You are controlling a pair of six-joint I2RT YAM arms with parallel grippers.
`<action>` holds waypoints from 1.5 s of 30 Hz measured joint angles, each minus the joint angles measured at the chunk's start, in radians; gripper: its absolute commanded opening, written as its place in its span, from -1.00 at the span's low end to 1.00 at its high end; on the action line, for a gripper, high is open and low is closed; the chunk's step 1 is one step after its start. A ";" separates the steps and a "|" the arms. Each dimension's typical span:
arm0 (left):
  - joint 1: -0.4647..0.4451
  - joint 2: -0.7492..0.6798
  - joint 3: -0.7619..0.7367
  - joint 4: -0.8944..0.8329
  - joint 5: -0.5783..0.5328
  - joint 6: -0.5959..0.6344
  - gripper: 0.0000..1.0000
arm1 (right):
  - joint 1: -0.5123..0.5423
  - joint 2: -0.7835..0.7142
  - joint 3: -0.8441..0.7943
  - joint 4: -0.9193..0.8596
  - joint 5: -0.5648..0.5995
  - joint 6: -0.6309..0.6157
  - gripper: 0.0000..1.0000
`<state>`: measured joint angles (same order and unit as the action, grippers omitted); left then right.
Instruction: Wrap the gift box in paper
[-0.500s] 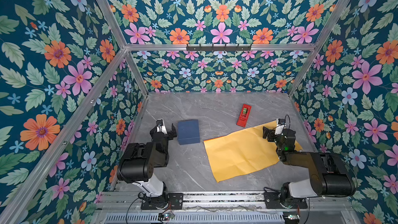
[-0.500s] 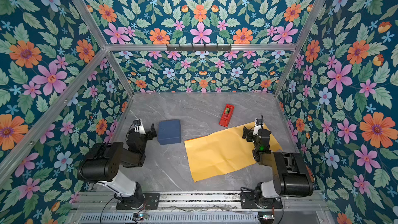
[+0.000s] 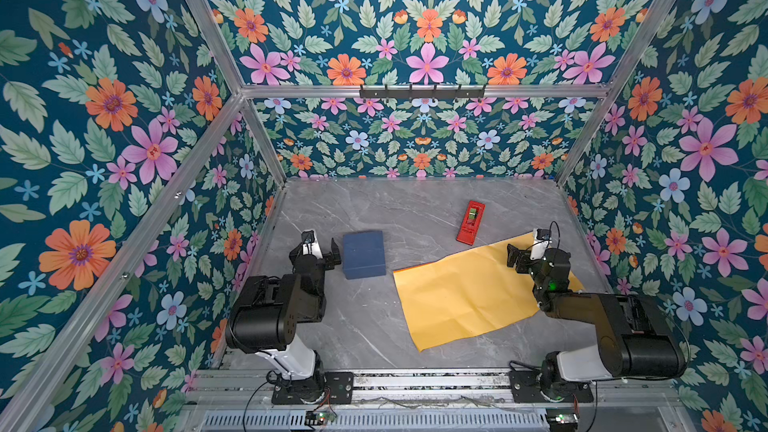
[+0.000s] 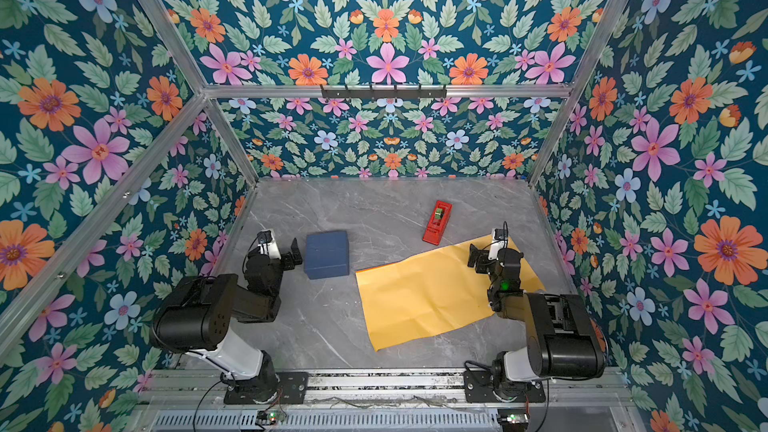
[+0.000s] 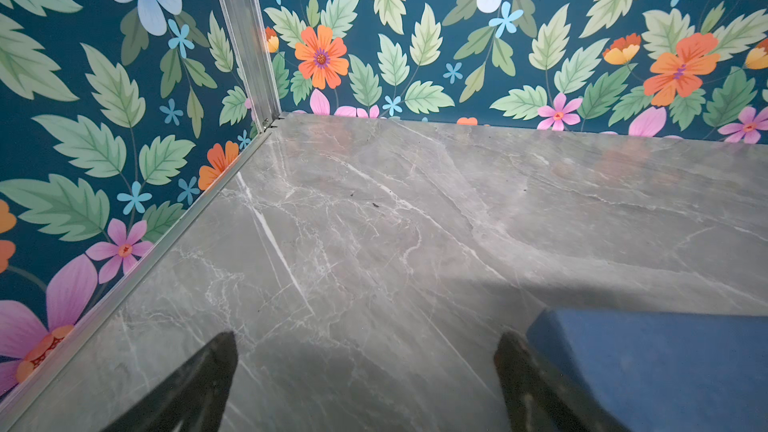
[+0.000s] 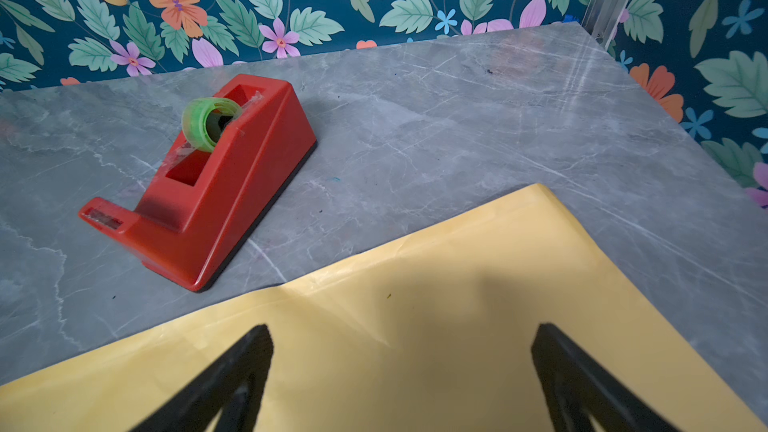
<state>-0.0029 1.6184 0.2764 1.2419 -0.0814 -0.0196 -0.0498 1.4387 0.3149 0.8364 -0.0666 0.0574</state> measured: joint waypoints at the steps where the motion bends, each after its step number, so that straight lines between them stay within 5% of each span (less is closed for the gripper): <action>1: 0.000 0.000 0.000 0.000 0.000 0.000 1.00 | 0.000 0.000 0.000 0.000 0.000 0.000 0.98; 29: 0.000 -0.064 -0.017 -0.021 -0.015 -0.001 1.00 | 0.011 -0.012 0.000 -0.007 0.037 0.000 0.97; 37: 0.000 -0.357 0.087 -0.314 -0.132 -0.118 0.97 | 0.015 -0.335 0.124 -0.350 0.205 0.162 0.94; 40: 0.001 -0.421 0.183 -0.491 -0.118 -0.222 0.77 | 0.015 -0.397 0.173 -0.502 0.167 0.261 0.80; 45: -0.053 -0.472 0.274 -0.742 0.055 -0.405 0.67 | 0.099 -0.360 0.299 -0.753 0.011 0.418 0.70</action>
<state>-0.0563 1.1465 0.5503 0.5003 -0.0269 -0.4248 0.0494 1.0790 0.6136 0.0830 -0.0555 0.4755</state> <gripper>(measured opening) 0.846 0.870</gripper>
